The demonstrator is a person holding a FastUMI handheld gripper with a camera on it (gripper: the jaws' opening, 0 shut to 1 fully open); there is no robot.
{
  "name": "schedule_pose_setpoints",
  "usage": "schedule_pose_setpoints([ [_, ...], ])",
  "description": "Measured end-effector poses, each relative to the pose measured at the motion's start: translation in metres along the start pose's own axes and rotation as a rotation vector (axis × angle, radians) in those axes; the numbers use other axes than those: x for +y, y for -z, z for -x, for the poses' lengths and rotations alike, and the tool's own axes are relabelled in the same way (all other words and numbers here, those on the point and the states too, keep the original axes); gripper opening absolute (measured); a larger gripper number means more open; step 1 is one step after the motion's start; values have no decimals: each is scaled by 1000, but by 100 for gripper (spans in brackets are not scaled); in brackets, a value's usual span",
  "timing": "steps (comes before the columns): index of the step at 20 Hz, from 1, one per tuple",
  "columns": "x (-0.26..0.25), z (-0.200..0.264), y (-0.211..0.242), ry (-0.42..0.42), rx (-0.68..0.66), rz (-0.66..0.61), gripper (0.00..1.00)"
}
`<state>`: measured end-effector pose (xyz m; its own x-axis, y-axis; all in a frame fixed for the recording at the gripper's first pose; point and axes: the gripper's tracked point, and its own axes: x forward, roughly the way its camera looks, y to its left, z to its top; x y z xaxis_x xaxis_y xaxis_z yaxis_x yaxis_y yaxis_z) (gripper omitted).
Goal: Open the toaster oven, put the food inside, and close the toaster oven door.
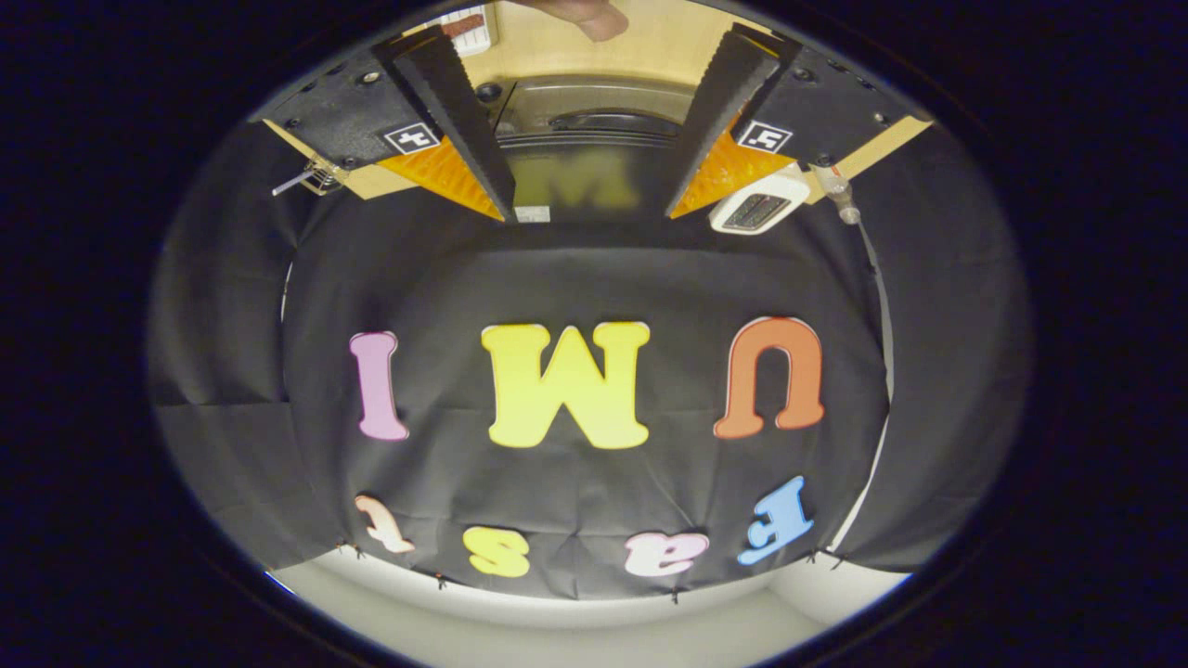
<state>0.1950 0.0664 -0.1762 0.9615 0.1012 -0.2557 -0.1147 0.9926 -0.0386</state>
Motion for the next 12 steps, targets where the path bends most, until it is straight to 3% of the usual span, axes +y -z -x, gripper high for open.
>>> schedule_pose_setpoints([
  [5, 18, -53, 71, 14, 236, 16, 100],
  [12, 15, -63, 96, 37, 308, -45, 100],
])
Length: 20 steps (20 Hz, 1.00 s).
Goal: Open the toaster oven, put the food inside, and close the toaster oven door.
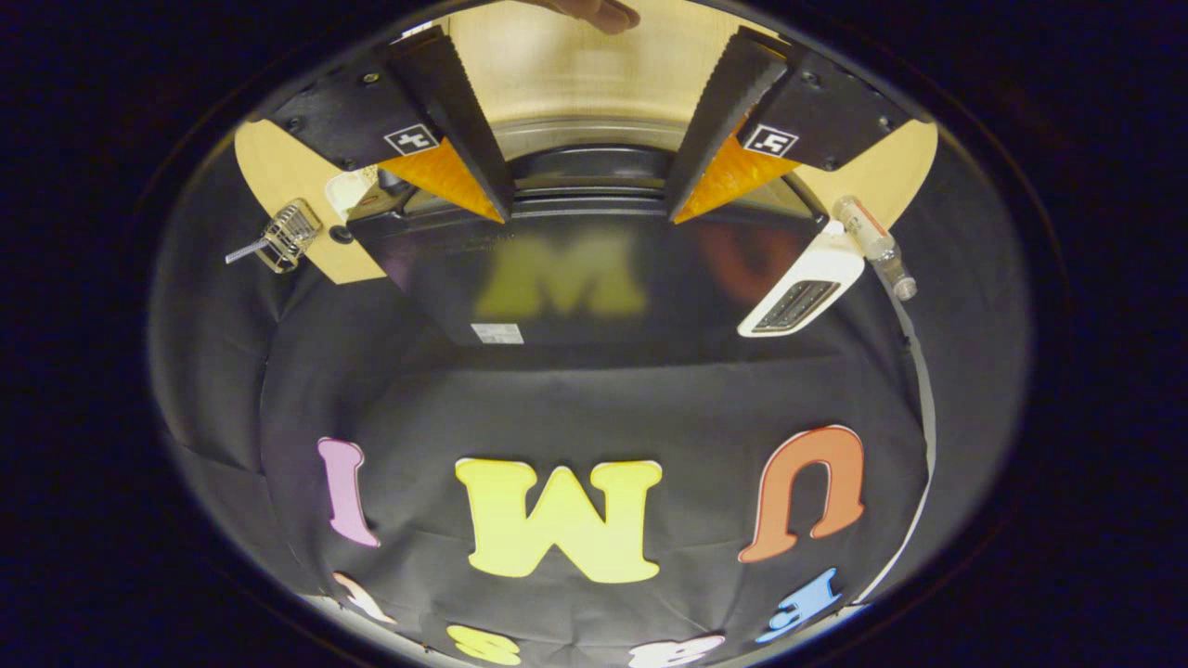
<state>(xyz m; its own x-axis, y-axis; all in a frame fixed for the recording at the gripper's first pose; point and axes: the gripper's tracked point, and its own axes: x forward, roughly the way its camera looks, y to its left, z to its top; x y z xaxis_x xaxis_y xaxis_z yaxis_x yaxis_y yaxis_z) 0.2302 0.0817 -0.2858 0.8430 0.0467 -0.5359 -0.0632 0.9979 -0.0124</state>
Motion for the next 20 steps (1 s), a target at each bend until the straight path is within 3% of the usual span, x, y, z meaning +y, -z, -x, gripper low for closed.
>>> schedule_pose_setpoints([
  [6, -1, 39, 30, 5, 23, 11, 100],
  [20, -9, 82, 127, -6, -108, 4, 100],
])
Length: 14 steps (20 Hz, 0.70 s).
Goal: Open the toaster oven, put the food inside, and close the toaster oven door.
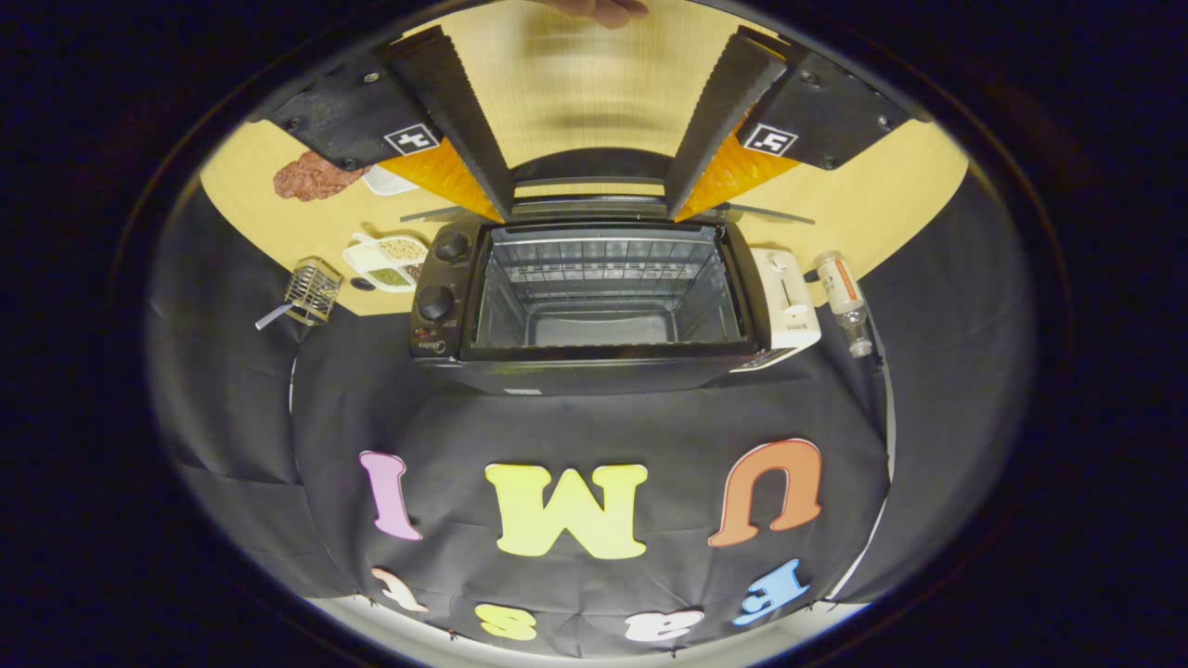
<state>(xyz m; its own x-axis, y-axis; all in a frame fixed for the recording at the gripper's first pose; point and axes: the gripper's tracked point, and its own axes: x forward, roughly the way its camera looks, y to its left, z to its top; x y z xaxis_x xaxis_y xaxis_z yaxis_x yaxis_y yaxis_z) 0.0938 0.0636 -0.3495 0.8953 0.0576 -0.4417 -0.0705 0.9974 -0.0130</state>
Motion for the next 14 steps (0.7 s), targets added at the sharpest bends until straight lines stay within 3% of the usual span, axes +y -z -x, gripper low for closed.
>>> schedule_pose_setpoints([
  [7, -5, 7, 55, 0, 68, -21, 100],
  [14, -10, 3, 107, 9, 252, -43, 100],
])
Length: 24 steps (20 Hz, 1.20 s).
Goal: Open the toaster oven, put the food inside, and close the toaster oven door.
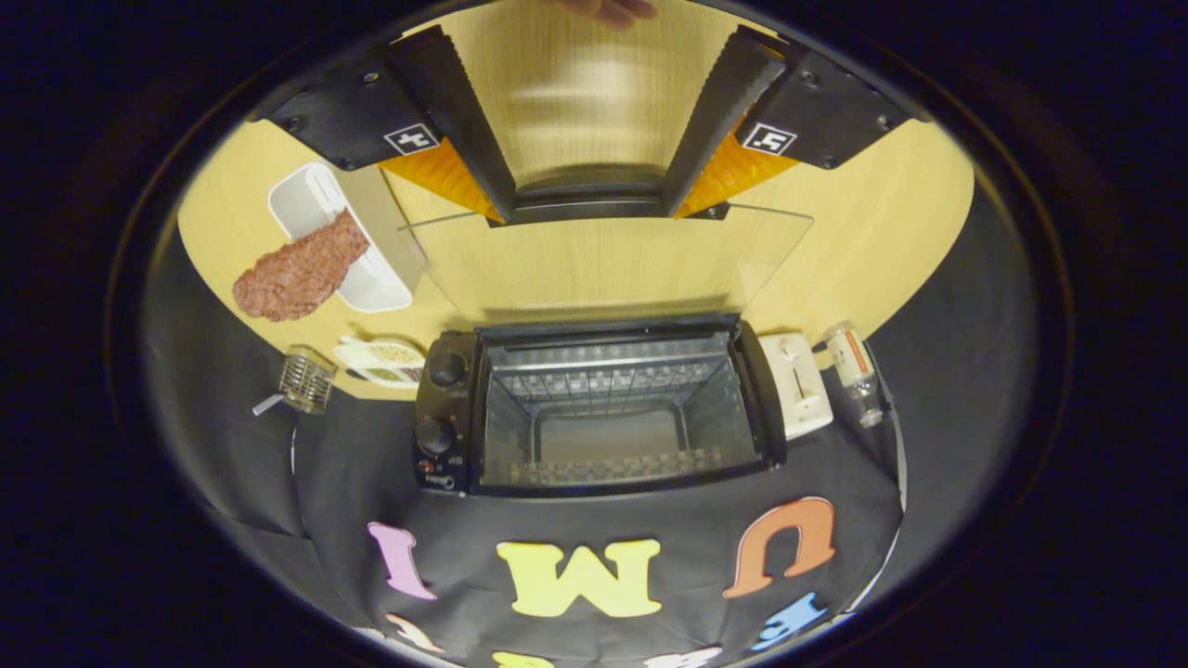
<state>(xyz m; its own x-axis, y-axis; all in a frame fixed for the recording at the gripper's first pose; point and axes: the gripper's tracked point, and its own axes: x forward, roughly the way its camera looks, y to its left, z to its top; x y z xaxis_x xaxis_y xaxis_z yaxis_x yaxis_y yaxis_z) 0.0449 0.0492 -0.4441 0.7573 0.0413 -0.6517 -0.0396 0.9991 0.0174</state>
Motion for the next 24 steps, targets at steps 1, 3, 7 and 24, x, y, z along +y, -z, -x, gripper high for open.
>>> schedule_pose_setpoints([
  [1, 0, -1, -3, 1, -16, 4, 100],
  [3, 0, 2, -8, -1, -39, 35, 100],
  [7, -10, 19, -18, -27, -49, 19, 100],
  [24, -203, 90, -125, -11, -154, 29, 100],
])
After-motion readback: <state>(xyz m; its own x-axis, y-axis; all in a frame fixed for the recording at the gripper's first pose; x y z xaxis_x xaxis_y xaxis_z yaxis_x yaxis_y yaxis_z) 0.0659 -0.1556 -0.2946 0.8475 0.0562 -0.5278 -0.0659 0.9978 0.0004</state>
